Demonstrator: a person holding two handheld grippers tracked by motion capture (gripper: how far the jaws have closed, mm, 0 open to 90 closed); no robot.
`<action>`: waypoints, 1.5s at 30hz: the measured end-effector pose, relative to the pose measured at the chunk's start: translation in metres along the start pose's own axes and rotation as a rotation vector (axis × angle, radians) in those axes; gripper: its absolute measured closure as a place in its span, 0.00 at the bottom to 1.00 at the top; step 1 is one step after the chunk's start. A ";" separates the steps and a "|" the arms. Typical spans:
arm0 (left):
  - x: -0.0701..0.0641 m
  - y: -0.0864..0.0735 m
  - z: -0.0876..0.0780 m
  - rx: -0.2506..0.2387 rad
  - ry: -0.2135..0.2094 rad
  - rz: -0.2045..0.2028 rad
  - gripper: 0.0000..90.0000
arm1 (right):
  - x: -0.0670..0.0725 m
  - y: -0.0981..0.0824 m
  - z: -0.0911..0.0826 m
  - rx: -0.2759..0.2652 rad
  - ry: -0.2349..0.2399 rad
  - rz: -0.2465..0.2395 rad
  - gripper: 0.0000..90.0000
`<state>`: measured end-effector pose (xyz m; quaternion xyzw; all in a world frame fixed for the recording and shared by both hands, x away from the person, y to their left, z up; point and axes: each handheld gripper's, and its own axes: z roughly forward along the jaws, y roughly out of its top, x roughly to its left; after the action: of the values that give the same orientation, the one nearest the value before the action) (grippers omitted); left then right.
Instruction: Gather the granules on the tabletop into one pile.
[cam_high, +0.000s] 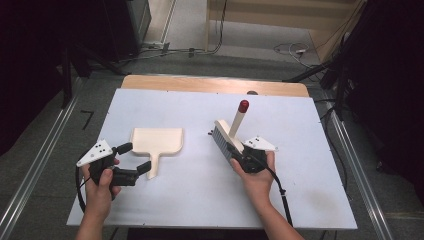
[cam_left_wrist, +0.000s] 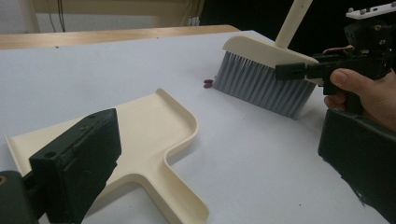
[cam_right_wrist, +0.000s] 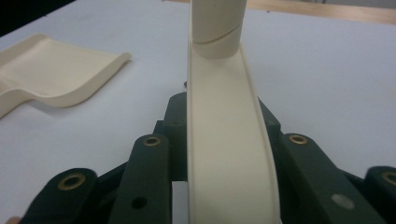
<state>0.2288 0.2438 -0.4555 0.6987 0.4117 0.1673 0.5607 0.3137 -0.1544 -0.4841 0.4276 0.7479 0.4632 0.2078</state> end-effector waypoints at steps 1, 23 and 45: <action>0.000 0.000 0.000 0.000 0.001 0.000 0.00 | -0.001 0.001 -0.002 -0.009 0.018 -0.014 0.73; -0.002 -0.002 0.005 0.022 0.001 0.002 0.00 | -0.079 -0.009 -0.036 0.101 0.667 -0.406 0.73; -0.003 -0.002 0.007 0.029 -0.005 0.008 0.00 | -0.101 0.005 0.013 -0.016 0.560 -0.422 0.73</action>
<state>0.2316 0.2371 -0.4594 0.7088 0.4097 0.1619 0.5510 0.3807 -0.2306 -0.4945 0.1183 0.8443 0.5150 0.0893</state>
